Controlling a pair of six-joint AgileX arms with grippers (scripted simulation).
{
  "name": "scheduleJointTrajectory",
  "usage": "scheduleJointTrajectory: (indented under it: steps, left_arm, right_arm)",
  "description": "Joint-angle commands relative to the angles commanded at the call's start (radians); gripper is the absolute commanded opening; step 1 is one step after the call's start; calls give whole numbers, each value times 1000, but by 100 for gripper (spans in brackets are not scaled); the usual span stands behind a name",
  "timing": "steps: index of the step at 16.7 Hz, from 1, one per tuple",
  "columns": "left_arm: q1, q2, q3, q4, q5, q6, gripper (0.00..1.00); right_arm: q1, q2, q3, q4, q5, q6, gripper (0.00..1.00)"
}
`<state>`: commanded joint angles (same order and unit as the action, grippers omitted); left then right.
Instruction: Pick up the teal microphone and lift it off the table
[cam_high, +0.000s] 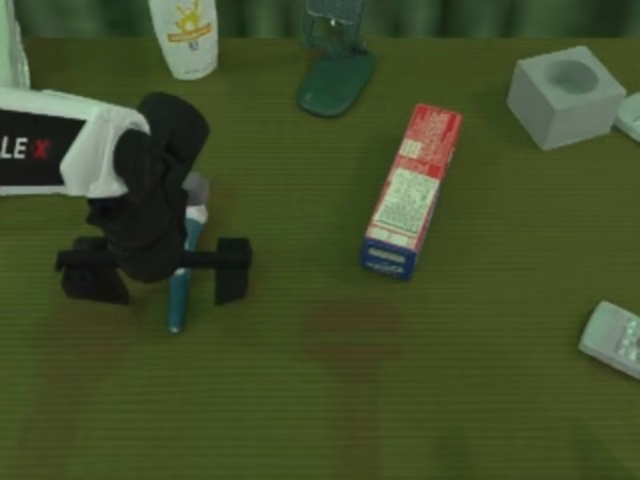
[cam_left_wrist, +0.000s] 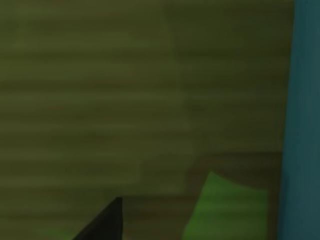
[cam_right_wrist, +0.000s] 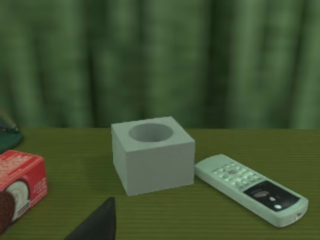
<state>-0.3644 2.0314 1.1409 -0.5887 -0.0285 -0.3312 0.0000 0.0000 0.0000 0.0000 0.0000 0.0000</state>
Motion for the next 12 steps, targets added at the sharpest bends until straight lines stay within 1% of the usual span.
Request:
scheduleJointTrajectory:
  steps: [12]
  left_arm:
    - [0, 0, 0, 0, 0, 0, 10]
  right_arm:
    - [0, 0, 0, 0, 0, 0, 100]
